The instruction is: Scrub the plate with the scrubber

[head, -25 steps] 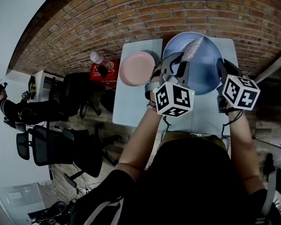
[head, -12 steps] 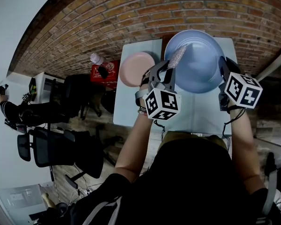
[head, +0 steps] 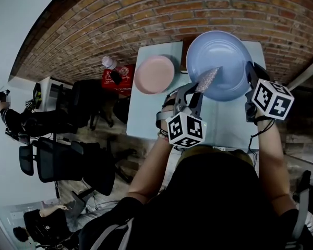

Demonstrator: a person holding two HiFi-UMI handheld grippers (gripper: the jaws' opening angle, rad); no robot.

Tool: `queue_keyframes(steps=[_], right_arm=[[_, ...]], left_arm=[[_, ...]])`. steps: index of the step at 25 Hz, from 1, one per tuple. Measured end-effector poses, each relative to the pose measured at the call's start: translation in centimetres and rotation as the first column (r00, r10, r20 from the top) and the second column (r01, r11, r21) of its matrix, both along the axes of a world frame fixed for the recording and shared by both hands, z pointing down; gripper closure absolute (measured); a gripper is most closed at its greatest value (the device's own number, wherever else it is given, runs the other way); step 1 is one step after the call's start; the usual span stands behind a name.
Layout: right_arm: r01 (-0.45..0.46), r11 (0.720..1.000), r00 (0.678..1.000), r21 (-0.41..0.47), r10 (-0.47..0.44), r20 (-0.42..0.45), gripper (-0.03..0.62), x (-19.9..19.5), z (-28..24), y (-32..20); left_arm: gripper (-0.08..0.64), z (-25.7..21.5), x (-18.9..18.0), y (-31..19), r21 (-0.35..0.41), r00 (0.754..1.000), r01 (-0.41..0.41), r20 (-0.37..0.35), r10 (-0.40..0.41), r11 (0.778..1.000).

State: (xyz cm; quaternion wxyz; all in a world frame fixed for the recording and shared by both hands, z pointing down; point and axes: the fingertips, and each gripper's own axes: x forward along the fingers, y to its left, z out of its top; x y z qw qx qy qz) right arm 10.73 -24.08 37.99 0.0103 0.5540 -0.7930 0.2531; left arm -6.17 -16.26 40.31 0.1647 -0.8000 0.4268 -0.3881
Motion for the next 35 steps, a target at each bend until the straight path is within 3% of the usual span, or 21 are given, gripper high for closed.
queue_keyframes(steps=[8,22,29,35], right_arm=[[0.009,1.000,1.000,-0.003,-0.009,-0.007,0.545,-0.2,0.1,0.3],[0.022,1.000,1.000,-0.010,-0.023,-0.005,0.543,0.1,0.6,1.2],[0.045,0.999,0.999,-0.004,-0.045,0.012,0.543,-0.6,0.4,1.7],[0.041,0.999,0.999,-0.003,-0.041,0.033,0.544,-0.4,0.3,1.4]], left_arm=[[0.482,0.5,3.6,2.6,-0.029,0.996,-0.088,-0.026,0.087,0.996],[0.482,-3.5,7.4,-0.6,0.072,0.992,-0.112,-0.050,0.116,0.991],[0.482,-5.4,5.7,-3.2,0.121,0.997,-0.064,-0.035,0.069,0.991],[0.482,-5.0,3.0,-4.4,0.114,1.000,-0.012,-0.003,0.013,0.993]])
